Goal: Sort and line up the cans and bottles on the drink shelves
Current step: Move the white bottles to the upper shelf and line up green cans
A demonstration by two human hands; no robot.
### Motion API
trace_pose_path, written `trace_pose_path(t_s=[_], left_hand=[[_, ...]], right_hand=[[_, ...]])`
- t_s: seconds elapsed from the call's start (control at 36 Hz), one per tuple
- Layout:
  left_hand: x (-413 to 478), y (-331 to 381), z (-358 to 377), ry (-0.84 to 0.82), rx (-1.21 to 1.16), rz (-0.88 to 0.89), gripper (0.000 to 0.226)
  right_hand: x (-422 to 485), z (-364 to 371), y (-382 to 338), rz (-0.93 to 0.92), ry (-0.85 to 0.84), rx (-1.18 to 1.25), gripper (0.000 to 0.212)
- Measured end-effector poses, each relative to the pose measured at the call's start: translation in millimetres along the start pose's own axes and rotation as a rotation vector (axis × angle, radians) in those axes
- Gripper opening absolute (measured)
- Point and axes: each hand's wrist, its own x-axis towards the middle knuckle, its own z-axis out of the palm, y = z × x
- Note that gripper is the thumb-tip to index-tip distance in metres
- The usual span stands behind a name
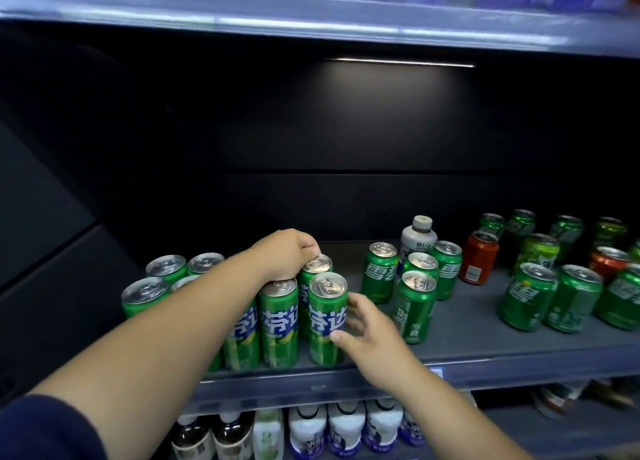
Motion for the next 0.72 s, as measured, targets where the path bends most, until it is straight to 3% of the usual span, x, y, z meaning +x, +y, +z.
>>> trace_pose_path(t_s=[0.17, 0.33, 0.5, 0.64, 0.72], left_hand=[[-7, 1, -20, -0.119, 0.0, 0.091, 0.024], [-29, -10, -30, -0.249, -0.236, 0.178, 0.028], [-35, -19, -22, -0.184, -0.069, 0.235, 0.085], [-32, -21, -20, -0.16, -0.063, 0.22, 0.085], [-33, -21, -19, -0.161, -0.059, 0.215, 0.087]], right_hand=[[2, 5, -1, -0.004, -0.056, -0.017, 0.066], [10, 15, 10, -0.061, 0.016, -0.11, 0.075], [18, 28, 16, -0.074, 0.057, -0.055, 0.074], [19, 28, 26, -0.057, 0.03, 0.017, 0.082], [17, 25, 25, -0.055, 0.016, 0.144, 0.109]])
